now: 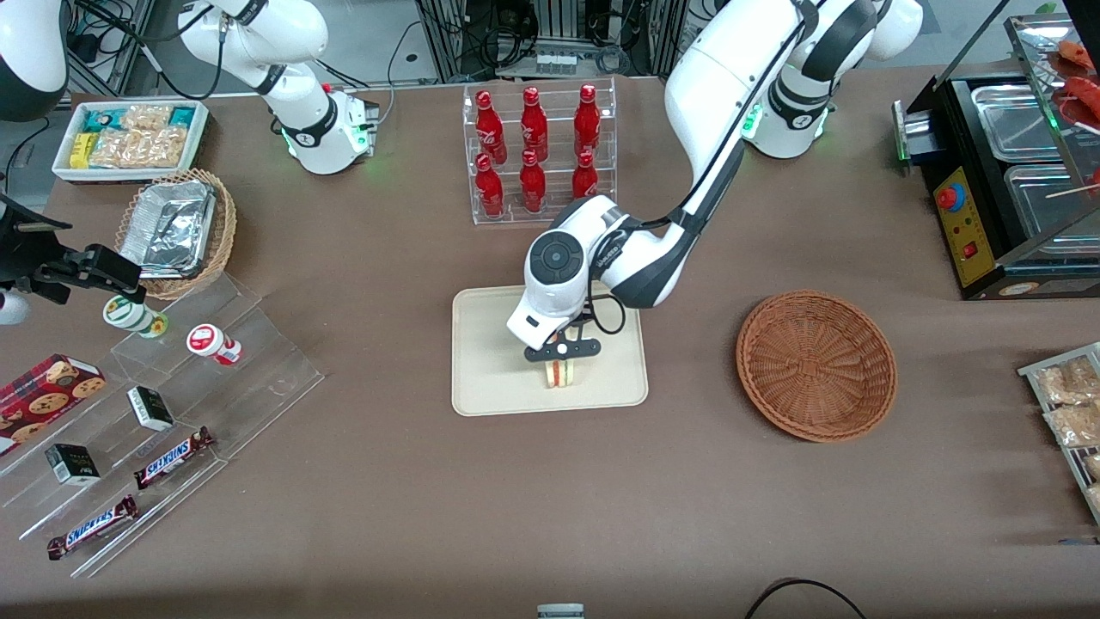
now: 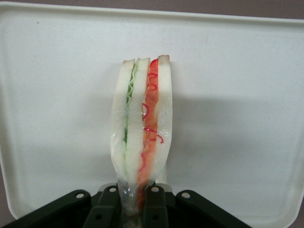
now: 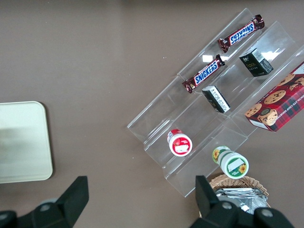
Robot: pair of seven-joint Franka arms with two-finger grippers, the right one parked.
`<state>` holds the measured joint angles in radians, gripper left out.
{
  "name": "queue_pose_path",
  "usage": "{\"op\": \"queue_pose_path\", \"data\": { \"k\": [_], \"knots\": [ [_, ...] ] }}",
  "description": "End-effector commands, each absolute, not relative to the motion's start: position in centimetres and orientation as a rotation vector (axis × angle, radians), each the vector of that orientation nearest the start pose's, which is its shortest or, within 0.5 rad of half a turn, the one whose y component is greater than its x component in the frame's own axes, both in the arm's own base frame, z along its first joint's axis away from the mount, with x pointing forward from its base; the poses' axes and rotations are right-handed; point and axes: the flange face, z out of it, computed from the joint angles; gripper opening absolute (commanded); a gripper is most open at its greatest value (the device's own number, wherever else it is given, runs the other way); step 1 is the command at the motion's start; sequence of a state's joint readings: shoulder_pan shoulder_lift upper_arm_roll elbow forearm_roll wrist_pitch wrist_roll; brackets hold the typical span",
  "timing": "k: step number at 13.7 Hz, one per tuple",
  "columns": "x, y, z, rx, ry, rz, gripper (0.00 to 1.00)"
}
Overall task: Place sandwich from basket to tray
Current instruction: 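Lower the sandwich onto the cream tray with the left gripper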
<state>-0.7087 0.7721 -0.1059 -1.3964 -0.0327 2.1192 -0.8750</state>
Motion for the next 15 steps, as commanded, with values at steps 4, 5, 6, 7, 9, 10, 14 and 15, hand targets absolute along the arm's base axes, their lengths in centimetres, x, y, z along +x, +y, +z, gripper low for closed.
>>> {"op": "queue_pose_path", "data": {
  "k": [4,5,6,7,9,10,14,15],
  "knots": [
    [51.1,-53.0,24.6,-3.169,-0.204,0.281,0.00],
    [51.1,-53.0,24.4,-3.167,-0.205,0.281,0.00],
    [51.0,-53.1,24.0,-3.164,-0.209,0.284,0.00],
    [50.7,-53.3,23.7,-3.160,-0.206,0.286,0.00],
    [50.8,-53.4,23.5,-3.163,-0.215,0.282,0.00],
    [50.7,-53.4,23.5,-3.162,-0.219,0.279,0.00],
    [50.5,-54.1,23.0,-3.161,-0.263,0.268,0.15],
    [50.6,-54.1,22.9,-3.158,-0.270,0.266,0.59]
  ]
}}
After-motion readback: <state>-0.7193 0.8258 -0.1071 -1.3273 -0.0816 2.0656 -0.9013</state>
